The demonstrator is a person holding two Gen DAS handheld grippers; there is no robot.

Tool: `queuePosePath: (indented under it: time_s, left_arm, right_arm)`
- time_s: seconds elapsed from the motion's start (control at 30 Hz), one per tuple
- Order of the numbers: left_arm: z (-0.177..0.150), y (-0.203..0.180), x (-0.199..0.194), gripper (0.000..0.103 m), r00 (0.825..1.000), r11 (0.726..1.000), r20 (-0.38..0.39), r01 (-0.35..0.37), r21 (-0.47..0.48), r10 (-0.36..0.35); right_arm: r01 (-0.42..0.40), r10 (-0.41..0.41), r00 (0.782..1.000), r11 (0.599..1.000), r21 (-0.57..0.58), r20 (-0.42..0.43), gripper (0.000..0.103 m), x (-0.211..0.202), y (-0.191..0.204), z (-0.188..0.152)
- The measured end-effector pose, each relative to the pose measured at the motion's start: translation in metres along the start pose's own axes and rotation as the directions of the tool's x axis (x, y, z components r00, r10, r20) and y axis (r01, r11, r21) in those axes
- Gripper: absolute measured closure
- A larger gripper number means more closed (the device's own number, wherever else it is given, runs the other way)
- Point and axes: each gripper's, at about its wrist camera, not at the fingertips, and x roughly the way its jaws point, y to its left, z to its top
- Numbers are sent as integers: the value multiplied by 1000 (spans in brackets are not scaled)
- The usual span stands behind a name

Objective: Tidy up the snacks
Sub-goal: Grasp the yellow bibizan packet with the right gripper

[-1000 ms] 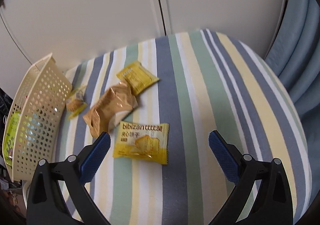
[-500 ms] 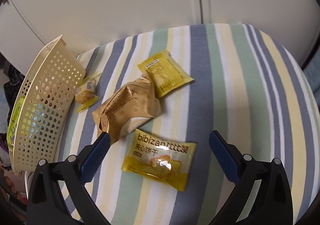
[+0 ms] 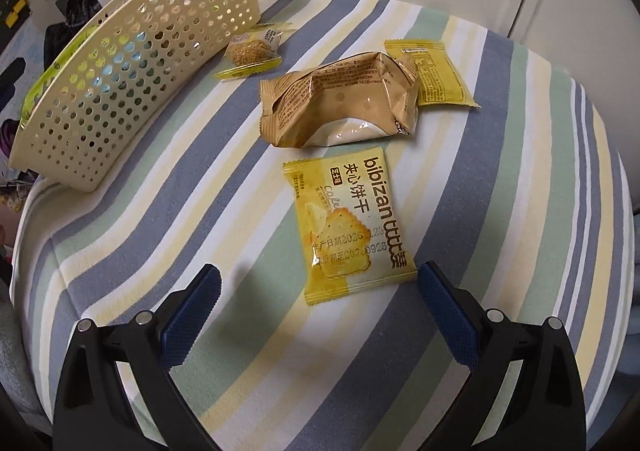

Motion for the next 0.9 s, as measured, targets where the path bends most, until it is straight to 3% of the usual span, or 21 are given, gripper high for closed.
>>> queuePosePath:
  time_s: [0.27, 0.37, 0.6, 0.73, 0.9]
  left_arm:
    - [1, -4, -3, 2, 1000, 1000, 3, 15, 6, -15]
    - [4, -6, -6, 2, 999, 999, 3, 34, 3, -34]
    - [10, -31, -11, 2, 994, 993, -16, 112, 39, -112]
    - [13, -53, -12, 2, 985, 982, -43, 172, 79, -169]
    - [16, -99, -8, 2, 959, 947, -93, 280, 156, -268]
  right_arm:
    - [65, -69, 996, 995, 73, 50, 9, 5, -10, 20]
    - [103, -107, 993, 992, 71, 46, 17, 9, -11, 21]
    - [133, -139, 988, 986, 96, 66, 52, -5, -24, 7]
    - [136, -144, 987, 984, 112, 68, 53, -13, -34, -5]
    - [156, -168, 984, 973, 168, 54, 53, -20, -54, -16]
